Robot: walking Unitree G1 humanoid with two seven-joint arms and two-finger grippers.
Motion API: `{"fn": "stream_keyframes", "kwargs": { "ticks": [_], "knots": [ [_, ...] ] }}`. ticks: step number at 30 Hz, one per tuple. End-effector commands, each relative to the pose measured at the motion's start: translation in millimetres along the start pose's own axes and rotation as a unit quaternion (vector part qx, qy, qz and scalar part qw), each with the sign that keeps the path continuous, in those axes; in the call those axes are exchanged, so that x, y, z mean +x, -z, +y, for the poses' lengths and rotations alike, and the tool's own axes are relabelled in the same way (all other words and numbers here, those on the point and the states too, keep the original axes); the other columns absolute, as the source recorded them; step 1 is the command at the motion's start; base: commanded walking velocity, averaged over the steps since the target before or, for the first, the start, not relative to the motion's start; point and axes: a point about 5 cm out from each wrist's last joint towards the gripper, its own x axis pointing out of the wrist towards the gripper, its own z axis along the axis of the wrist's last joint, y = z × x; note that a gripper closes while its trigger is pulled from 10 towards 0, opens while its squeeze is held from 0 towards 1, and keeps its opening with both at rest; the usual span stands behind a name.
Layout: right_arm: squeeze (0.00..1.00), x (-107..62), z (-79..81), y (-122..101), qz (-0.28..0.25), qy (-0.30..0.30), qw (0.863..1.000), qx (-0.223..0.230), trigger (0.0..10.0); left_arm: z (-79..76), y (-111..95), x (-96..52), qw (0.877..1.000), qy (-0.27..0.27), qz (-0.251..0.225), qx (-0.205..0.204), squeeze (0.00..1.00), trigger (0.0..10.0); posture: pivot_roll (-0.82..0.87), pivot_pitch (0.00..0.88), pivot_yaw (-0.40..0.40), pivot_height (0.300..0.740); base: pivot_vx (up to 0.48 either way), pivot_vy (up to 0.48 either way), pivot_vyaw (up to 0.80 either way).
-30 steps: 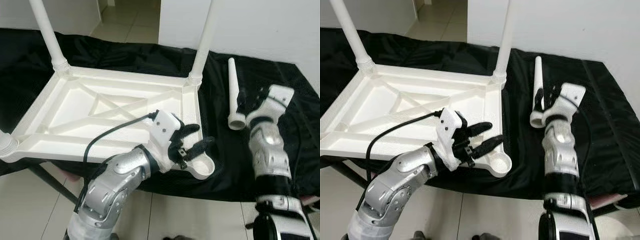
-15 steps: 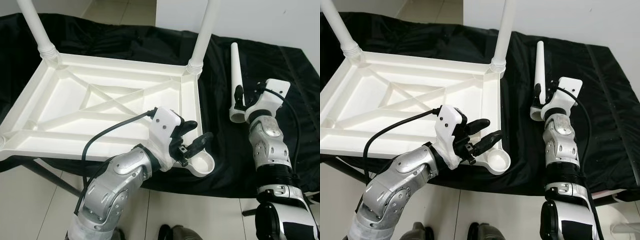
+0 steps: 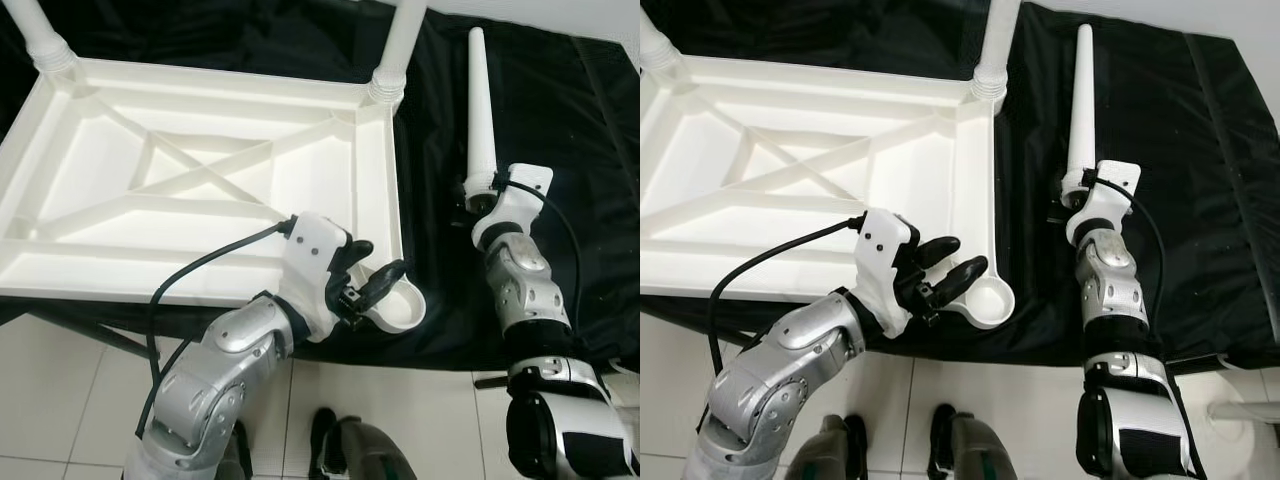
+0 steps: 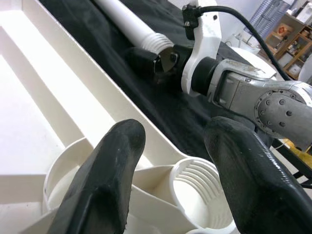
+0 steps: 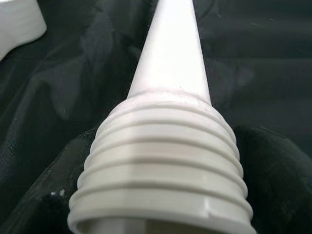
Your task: Building children table
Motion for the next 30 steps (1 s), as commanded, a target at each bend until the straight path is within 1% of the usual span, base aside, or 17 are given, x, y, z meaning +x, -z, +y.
{"fn": "stream_keyframes", "kwargs": {
  "ticks": [1, 10, 12, 13, 14, 15, 16, 17, 18, 19, 22, 24, 25, 27, 28, 29, 30],
  "knots": [
    [0.0, -2.1, 2.6, 14, 0.028, -0.01, 1.0, -0.005, 10.0, -2.5, 1, -2.4, 1.0, 0.004, 0.005, -0.003, 0.0, 10.0, 0.06, 0.35, -0.078, 0.74, 0.0, 0.0, 0.0],
    [0.0, 1.4, 17.3, 11, 0.004, -0.045, 0.999, -0.017, 10.0, -0.5, 1, -3.0, 1.0, -0.012, 0.004, -0.004, 0.0, 10.0, 0.06, 0.35, -0.096, 0.74, 0.0, 0.0, 0.0],
    [0.0, 1.4, 17.3, 11, 0.004, -0.045, 0.999, -0.017, 10.0, -0.5, 1, -3.0, 1.0, -0.012, 0.004, -0.004, 0.0, 10.0, 0.06, 0.35, -0.096, 0.74, 0.0, 0.0, 0.0],
    [0.0, 1.4, 19.3, 13, 0.006, -0.053, 0.998, -0.013, 8.9, -0.2, 1, -3.3, 1.0, -0.015, 0.005, -0.004, 0.0, 10.0, 0.07, 0.35, -0.098, 0.74, 0.0, 0.0, 0.0],
    [0.0, 1.1, 19.9, 15, 0.009, -0.054, 0.999, -0.005, 1.3, -0.3, 0, -4.0, 1.0, -0.017, 0.005, -0.003, 0.0, 10.0, 0.07, 0.349, -0.099, 0.74, 0.0, 0.0, 0.0],
    [0.0, 1.1, 19.9, 15, 0.009, -0.054, 0.999, -0.005, 1.3, -0.3, 0, -4.0, 1.0, -0.017, 0.005, -0.003, 0.0, 10.0, 0.07, 0.349, -0.099, 0.74, 0.0, 0.0, 0.0],
    [0.0, 1.1, 20.2, 17, 0.014, -0.054, 0.998, 0.005, 0.0, 0.2, 0, -4.6, 1.0, -0.019, 0.006, -0.002, 0.0, 10.0, 0.07, 0.341, -0.098, 0.74, 0.0, 0.0, 0.0],
    [0.0, 1.1, 20.2, 17, 0.014, -0.054, 0.998, 0.005, 0.0, 0.2, 0, -4.6, 1.0, -0.019, 0.006, -0.002, 0.0, 10.0, 0.07, 0.341, -0.098, 0.74, 0.0, 0.0, 0.0],
    [0.0, 0.4, 20.5, 19, 0.018, -0.055, 0.998, 0.018, 0.0, 0.7, 0, -4.9, 1.0, -0.02, 0.007, 0.0, 0.0, 10.0, 0.07, 0.333, -0.096, 0.74, 0.0, 0.0, 0.0],
    [0.0, 0.4, 20.5, 19, 0.018, -0.055, 0.998, 0.018, 0.0, 0.7, 0, -4.9, 1.0, -0.02, 0.007, 0.0, 0.0, 10.0, 0.07, 0.333, -0.096, 0.74, 0.0, 0.0, 0.0],
    [0.0, -2.8, 19.7, 22, 0.022, -0.059, 0.997, 0.041, 0.0, 2.1, 0, -3.3, 1.0, -0.017, 0.006, 0.005, 0.0, 10.0, 0.07, 0.319, -0.089, 0.74, 0.0, 0.0, 0.0],
    [0.0, -6.4, 14.2, 26, 0.021, -0.05, 0.998, 0.042, 0.0, 3.4, -1, -0.7, 1.0, -0.013, 0.003, 0.011, 0.0, 10.0, 0.06, 0.294, -0.08, 0.74, 0.0, 0.0, 0.0],
    [0.0, -6.4, 14.2, 26, 0.021, -0.05, 0.998, 0.042, 0.0, 3.4, -1, -0.7, 1.0, -0.013, 0.003, 0.011, 0.0, 10.0, 0.06, 0.294, -0.08, 0.74, 0.0, 0.0, 0.0],
    [0.0, -10.0, 7.8, 28, 0.019, -0.034, 0.998, 0.041, 0.0, 3.8, -1, 1.4, 1.0, -0.004, 0.002, 0.009, 0.0, 10.0, 0.05, 0.285, -0.075, 0.74, 0.0, 0.0, 0.0],
    [0.0, -12.6, 2.9, 28, 0.011, -0.018, 1.0, 0.019, 10.0, 4.9, -1, 3.0, 1.0, -0.002, 0.005, 0.007, 0.0, 10.0, 0.05, 0.274, -0.072, 0.74, 0.0, 0.0, 0.0],
    [0.0, -12.6, 2.9, 28, 0.011, -0.018, 1.0, 0.019, 10.0, 4.9, -1, 3.0, 1.0, -0.002, 0.005, 0.007, 0.0, 10.0, 0.05, 0.274, -0.072, 0.74, 0.0, 0.0, 0.0],
    [0.0, -16.1, -0.6, 27, -0.002, -0.008, 1.0, 0.006, 10.0, 6.1, 0, 4.8, 1.0, 0.001, 0.008, -0.001, 0.0, 10.0, 0.04, 0.262, -0.067, 0.74, 0.0, 0.0, 0.0]
  ]
}}
